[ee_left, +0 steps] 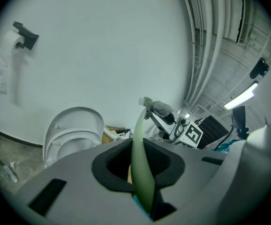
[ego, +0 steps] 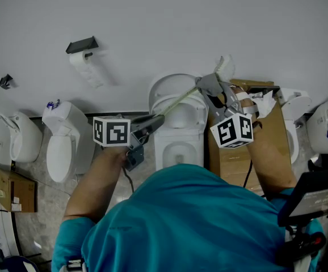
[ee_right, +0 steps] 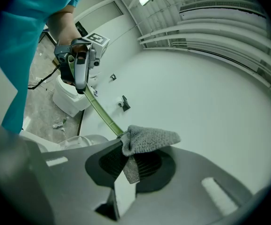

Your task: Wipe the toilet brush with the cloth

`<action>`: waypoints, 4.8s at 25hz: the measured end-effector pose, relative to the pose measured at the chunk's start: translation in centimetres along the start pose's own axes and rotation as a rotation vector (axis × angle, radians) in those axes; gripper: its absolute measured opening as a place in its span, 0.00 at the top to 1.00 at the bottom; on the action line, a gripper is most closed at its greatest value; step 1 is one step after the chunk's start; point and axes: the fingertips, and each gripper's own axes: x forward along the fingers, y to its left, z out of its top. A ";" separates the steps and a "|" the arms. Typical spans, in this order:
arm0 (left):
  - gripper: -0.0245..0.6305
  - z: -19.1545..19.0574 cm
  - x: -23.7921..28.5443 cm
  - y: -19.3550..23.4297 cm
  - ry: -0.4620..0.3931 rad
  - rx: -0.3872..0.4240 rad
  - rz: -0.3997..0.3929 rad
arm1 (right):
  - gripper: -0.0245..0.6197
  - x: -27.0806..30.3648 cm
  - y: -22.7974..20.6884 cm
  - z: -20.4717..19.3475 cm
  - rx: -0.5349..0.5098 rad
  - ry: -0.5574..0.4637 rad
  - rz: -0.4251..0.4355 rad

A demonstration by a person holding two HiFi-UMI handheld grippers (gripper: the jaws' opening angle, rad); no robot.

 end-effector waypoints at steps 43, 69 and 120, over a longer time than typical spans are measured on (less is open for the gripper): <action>0.87 2.7 0.7 -3.4 -0.021 0.773 0.210 | 0.91 -0.2 5.9 6.3 1.588 -0.711 0.826; 0.87 2.6 0.3 -2.9 -0.006 0.753 0.214 | 0.91 -0.7 4.5 4.2 1.599 -0.727 0.754; 0.87 2.1 -1.5 -1.9 0.013 0.730 0.228 | 0.91 -4.6 -0.4 -3.6 1.629 -0.784 0.488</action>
